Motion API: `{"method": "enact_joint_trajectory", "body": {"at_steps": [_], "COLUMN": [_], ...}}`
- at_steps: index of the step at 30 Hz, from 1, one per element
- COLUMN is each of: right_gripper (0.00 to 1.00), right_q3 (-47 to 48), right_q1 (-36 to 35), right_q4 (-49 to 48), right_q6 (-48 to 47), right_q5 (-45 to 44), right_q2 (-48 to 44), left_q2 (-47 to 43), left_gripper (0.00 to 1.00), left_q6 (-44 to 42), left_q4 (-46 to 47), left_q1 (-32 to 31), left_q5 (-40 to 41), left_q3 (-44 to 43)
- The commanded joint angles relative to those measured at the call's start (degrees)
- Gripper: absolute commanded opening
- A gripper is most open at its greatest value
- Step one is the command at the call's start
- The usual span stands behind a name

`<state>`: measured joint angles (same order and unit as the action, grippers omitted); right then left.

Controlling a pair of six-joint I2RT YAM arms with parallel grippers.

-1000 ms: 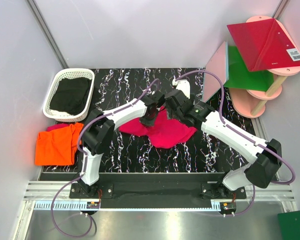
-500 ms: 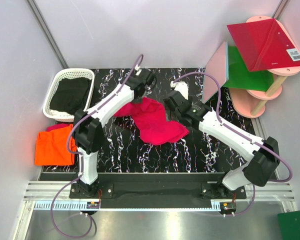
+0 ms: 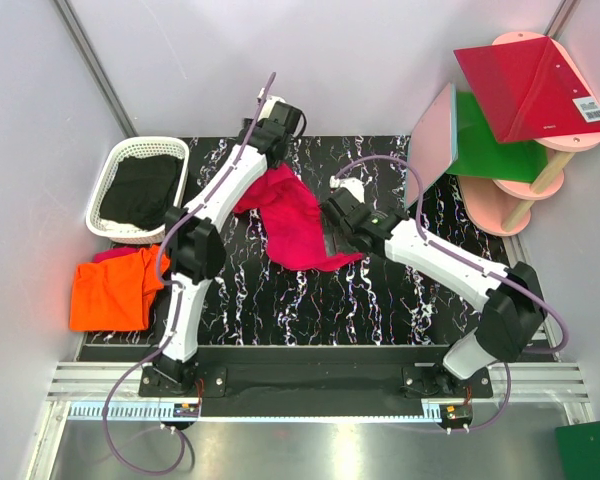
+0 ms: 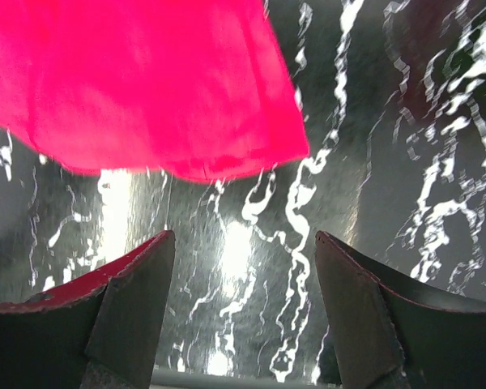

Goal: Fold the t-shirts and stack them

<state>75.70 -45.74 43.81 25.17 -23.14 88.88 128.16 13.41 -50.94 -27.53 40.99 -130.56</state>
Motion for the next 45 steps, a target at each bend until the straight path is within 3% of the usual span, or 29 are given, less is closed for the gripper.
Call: {"method": "enact_joint_trajectory", "body": {"at_steps": [1,6,14,21,29,32,36,39,42,45], "right_gripper": [0.77,0.78,0.77,0.74,0.72,0.7,0.66,0.6,0.43,0.21], "right_q3": [1.29,1.73,10.16,18.59,28.71,27.4,17.4,8.78,4.99,2.26], "right_q1": [0.03,0.03,0.03,1.08,7.76,12.24,20.75,22.35,22.44,22.36], "right_q4": [3.21,3.04,1.01,-3.55,-4.27,-3.82,-6.71,-13.13,-14.37,-15.25], "right_q6": [1.55,1.2,-0.82,-2.93,-4.7,0.38,9.62,13.85,15.26,15.79], "right_q5": [4.76,4.77,6.09,0.55,2.39,6.34,19.92,26.36,29.45,32.8], "right_q2": [0.5,2.25,16.74,25.28,32.06,30.48,22.42,16.18,13.43,12.72], "left_q2": [5.07,-0.44,-21.44,-32.79,-38.6,-38.69,-38.07,-37.72,-37.28,-37.19], "left_gripper": [0.99,0.99,0.98,0.98,0.98,0.98,0.99,0.99,0.99,0.99], "left_q6": [2.84,1.19,-0.5,1.36,2.32,3.38,3.73,3.47,3.55,3.73], "left_q4": [7.96,8.4,7.78,7.08,6.03,5.76,5.41,5.32,4.97,4.97], "left_q1": [3.09,4.24,4.24,4.24,4.24,4.24,4.24,4.24,4.24,4.24], "left_q5": [-7.24,-8.91,-25.06,-28.34,-29.74,-30.62,-31.76,-31.94,-32.03,-32.55], "left_q3": [-6.97,-1.2,27.44,46.16,53.3,54.18,54.89,55.15,55.33,55.94]}}
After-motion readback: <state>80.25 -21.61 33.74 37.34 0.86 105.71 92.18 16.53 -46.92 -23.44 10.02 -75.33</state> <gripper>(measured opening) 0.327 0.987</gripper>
